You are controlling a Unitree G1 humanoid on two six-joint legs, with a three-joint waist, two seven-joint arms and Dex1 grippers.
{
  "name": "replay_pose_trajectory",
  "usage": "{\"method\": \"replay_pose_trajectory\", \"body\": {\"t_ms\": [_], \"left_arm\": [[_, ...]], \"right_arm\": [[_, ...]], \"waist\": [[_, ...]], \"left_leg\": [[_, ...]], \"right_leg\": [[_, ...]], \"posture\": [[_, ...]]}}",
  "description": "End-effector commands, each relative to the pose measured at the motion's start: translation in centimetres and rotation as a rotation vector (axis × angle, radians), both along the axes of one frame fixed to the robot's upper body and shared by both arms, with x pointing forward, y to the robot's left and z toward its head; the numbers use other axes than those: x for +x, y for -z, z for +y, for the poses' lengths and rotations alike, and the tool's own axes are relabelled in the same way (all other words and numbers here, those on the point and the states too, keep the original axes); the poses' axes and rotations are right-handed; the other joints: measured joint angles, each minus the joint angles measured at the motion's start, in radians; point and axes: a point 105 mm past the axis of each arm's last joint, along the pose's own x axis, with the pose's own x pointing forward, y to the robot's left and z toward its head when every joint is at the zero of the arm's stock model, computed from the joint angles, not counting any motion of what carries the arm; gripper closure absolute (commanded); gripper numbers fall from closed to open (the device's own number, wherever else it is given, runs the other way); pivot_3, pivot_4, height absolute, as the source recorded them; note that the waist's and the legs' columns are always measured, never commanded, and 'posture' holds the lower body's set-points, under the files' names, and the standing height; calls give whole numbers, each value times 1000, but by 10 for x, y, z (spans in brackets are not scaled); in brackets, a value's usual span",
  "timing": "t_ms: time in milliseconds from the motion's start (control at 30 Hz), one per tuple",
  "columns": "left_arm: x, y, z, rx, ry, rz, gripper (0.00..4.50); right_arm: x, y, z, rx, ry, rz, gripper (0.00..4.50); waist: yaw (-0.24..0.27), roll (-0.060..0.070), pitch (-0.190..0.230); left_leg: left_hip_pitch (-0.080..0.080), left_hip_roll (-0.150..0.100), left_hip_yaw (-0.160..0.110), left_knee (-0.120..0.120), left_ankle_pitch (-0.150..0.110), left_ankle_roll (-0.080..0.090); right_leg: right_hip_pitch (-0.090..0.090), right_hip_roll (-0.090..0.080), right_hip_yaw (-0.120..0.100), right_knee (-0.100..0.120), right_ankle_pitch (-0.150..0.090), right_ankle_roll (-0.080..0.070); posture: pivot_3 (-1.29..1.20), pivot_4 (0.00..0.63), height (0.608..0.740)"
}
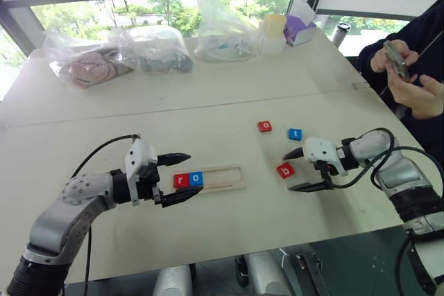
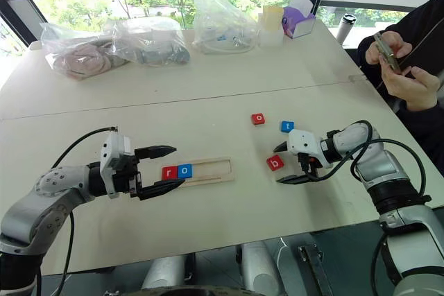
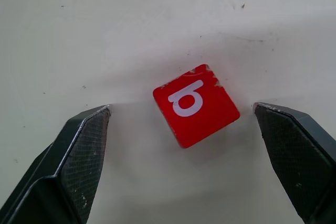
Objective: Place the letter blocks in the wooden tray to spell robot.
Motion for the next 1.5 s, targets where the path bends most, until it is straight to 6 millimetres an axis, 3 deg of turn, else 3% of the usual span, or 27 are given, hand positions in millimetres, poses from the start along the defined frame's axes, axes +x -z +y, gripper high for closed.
{"method": "replay_pose_trajectory", "body": {"t_ms": [33, 100, 167, 233, 367, 500, 600, 733, 933, 1233, 1500], "left_arm": [[-2, -10, 1, 1, 1, -46, 0], [-2, -10, 1, 1, -2, -46, 0], [-2, -10, 1, 1, -4, -47, 0], [-2, -10, 1, 1, -7, -47, 0], [-2, -9, 1, -1, -13, -47, 0], [-2, -9, 1, -2, -16, -47, 0], [-2, -9, 1, 0, -20, -48, 0], [-3, -8, 1, 0, -22, -50, 0], [-6, -9, 6, 6, -35, -53, 0], [-19, -11, 27, 59, -68, -39, 0], [-20, -12, 28, 60, -81, -43, 0]], "right_arm": [[5, -2, 1, -9, -8, -25, 35], [6, -1, 2, -7, -13, -23, 35], [6, 0, 3, -3, -18, -21, 546], [7, 1, 5, 6, -21, -22, 1286], [7, -2, 12, 31, -32, -29, 3378], [8, -5, 16, 36, -38, -47, 3381], [7, -19, 27, 44, -70, -84, 3381], [3, -39, 56, 113, -100, -99, 3381], [-6, -51, 95, 179, -125, -99, 3381], [-8, -41, 131, 177, -153, -99, 3381], [-10, -22, 157, 176, -184, -67, 3381]], "waist": [[0, 0, 0], [-1, 0, 0], [-2, 0, 0], [-3, 0, 0], [-3, 0, 0], [-3, 0, 0], [-3, 1, 1], [-2, 2, 2], [0, 2, 2], [-3, 2, 2], [-3, 3, 3]], "left_leg": [[2, 0, 0, 0, 0, 0], [8, 0, 0, -1, 0, 0], [11, 0, 0, -1, 0, 0], [11, 0, 0, -1, 0, 0], [11, 0, 0, -1, 0, 0], [11, 0, 0, -1, 0, 0], [11, 0, 0, -1, 0, 0], [11, 0, 0, -1, 0, 0], [11, 0, 0, -2, 0, 0], [10, 0, 0, -2, 0, 0], [9, 0, 0, -3, 0, 0]], "right_leg": [[2, 0, 0, 0, 0, 0], [7, 0, 0, 0, 0, 0], [10, 0, 0, -1, -1, 0], [10, 0, 0, -1, -1, 0], [11, 0, 0, -1, -1, 0], [11, 0, 0, 0, -1, 0], [11, 0, 0, 0, -1, 0], [10, 0, 0, 0, 0, 0], [10, 0, 0, -1, -1, 0], [8, -1, 0, -1, -1, 0], [8, -1, 0, -2, -1, 0]], "posture": [[0, 150, 740], [0, 150, 740], [0, 150, 740], [0, 150, 740], [0, 150, 740], [0, 150, 740], [0, 150, 740], [0, 150, 740], [0, 150, 740], [0, 150, 740], [0, 150, 740]]}}
